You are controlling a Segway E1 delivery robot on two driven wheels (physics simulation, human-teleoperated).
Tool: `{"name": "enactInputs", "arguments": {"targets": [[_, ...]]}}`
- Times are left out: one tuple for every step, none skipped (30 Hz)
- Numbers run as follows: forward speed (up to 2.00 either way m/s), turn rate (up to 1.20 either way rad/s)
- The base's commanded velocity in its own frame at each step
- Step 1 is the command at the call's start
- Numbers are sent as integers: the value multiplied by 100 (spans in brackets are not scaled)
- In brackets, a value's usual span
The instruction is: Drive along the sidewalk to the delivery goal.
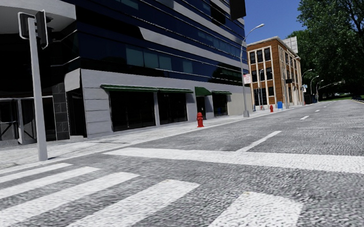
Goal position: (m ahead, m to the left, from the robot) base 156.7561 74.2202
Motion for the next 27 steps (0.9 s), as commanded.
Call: {"name": "enactInputs", "arguments": {"targets": [[0,0],[0,0],[0,0],[0,0],[0,0],[0,0],[0,0],[0,0],[0,0],[0,0],[0,0],[0,0],[0,0],[0,0],[0,0],[0,0],[0,0],[0,0],[0,0],[0,0],[0,0],[0,0],[0,0],[0,0],[0,0],[0,0],[0,0]]}}
